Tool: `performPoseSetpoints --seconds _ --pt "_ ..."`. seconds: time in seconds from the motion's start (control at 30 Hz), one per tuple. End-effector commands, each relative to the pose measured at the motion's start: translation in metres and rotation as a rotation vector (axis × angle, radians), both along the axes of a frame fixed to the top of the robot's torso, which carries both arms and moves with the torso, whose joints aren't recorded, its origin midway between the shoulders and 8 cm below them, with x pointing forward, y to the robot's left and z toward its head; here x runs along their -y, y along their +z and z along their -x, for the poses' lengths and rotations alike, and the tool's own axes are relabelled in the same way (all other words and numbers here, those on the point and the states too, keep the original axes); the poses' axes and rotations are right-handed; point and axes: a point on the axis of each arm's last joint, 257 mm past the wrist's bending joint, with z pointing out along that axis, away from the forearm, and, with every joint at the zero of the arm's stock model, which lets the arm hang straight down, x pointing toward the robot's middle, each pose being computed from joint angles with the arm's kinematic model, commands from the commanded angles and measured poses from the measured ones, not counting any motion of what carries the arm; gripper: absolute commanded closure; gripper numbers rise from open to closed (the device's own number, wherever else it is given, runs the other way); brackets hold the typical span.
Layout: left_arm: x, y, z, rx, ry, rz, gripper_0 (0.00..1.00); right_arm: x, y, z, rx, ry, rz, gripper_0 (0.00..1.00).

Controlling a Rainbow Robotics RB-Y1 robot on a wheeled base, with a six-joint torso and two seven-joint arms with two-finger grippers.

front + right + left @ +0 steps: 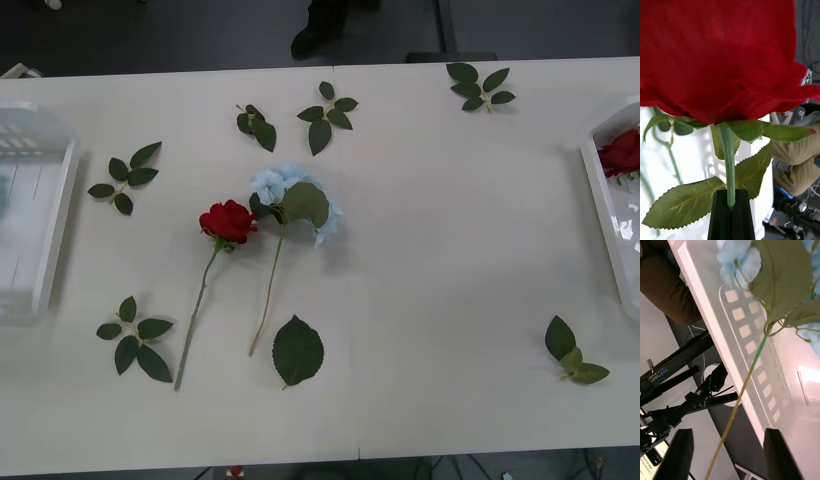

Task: Place the red flowers into the right box and the blue flowers into the left box. If a person shows an open palm, hand one flower to the person first, then continue sorting.

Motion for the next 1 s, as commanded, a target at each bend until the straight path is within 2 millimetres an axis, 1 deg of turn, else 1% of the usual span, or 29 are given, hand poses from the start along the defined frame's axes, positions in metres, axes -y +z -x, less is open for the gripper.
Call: performPoseSetpoints --seconds 0.03,0.13,0.17,0.2,0.27,0.37,0.4,0.43,0.47,0.5,0.57,0.6,0.63,0.67,0.7,0.73,0.83,0.87,0.9,0.93,0.97,1.0 --pt "-0.008 0.004 0.006 0.045 0.038 0.041 0.11 -0.015 0.002 -0.026 0.035 0.045 0.025 1.00" --pt "0.012 0.003 0.000 0.071 0.005 0.133 0.06 -0.022 -0.008 -0.038 0.050 0.066 0.046 1.00" --pt "0.024 0.005 -0.003 0.083 -0.010 0.186 0.02 -0.023 -0.013 -0.040 0.053 0.070 0.053 1.00" --pt "0.031 0.006 -0.004 0.086 -0.020 0.210 0.00 -0.024 -0.015 -0.041 0.054 0.072 0.055 1.00" --pt "0.057 0.013 -0.007 0.094 -0.054 0.291 0.00 -0.027 -0.022 -0.045 0.053 0.083 0.064 1.00" --pt "0.105 0.028 -0.012 0.086 -0.141 0.373 0.00 -0.036 -0.031 -0.051 0.057 0.098 0.059 1.00" --pt "0.112 0.028 -0.013 0.083 -0.155 0.383 0.00 -0.037 -0.033 -0.051 0.056 0.099 0.058 1.00" --pt "0.130 0.028 -0.015 0.081 -0.195 0.405 0.00 -0.038 -0.034 -0.052 0.058 0.101 0.055 1.00" --pt "0.148 0.025 -0.018 0.084 -0.231 0.431 0.00 -0.042 -0.035 -0.054 0.059 0.106 0.053 1.00" --pt "0.158 0.022 -0.020 0.088 -0.245 0.450 0.00 -0.042 -0.035 -0.054 0.060 0.107 0.053 1.00" --pt "0.201 0.006 -0.021 0.126 -0.257 0.554 0.00 -0.047 -0.036 -0.060 0.072 0.123 0.054 1.00" --pt "0.211 0.002 -0.021 0.136 -0.264 0.576 0.00 -0.048 -0.035 -0.061 0.078 0.126 0.053 1.00" --pt "0.231 -0.006 -0.022 0.151 -0.285 0.603 0.00 -0.049 -0.036 -0.063 0.083 0.130 0.052 1.00" --pt "0.242 -0.010 -0.022 0.159 -0.293 0.614 0.00 -0.052 -0.036 -0.065 0.086 0.135 0.052 1.00" --pt "0.264 -0.019 -0.020 0.178 -0.309 0.640 0.00 -0.051 -0.036 -0.065 0.087 0.135 0.054 1.00" --pt "0.273 -0.023 -0.018 0.183 -0.312 0.655 0.00 -0.051 -0.036 -0.065 0.087 0.135 0.054 1.00" --pt "0.325 -0.052 -0.001 0.181 -0.320 0.757 0.00 -0.051 -0.034 -0.066 0.094 0.140 0.060 1.00" --pt "0.332 -0.056 0.002 0.182 -0.320 0.772 0.00 -0.051 -0.033 -0.067 0.096 0.143 0.063 1.00" --pt "0.346 -0.064 0.009 0.181 -0.319 0.802 0.00 -0.050 -0.034 -0.067 0.093 0.143 0.065 1.00" --pt "0.352 -0.067 0.012 0.181 -0.321 0.812 0.00 -0.051 -0.033 -0.067 0.095 0.144 0.065 1.00" --pt "0.362 -0.074 0.017 0.182 -0.327 0.827 0.00 -0.050 -0.034 -0.067 0.093 0.143 0.065 0.92" --pt "0.370 -0.079 0.021 0.181 -0.339 0.823 0.00 -0.050 -0.033 -0.067 0.093 0.145 0.067 0.79"
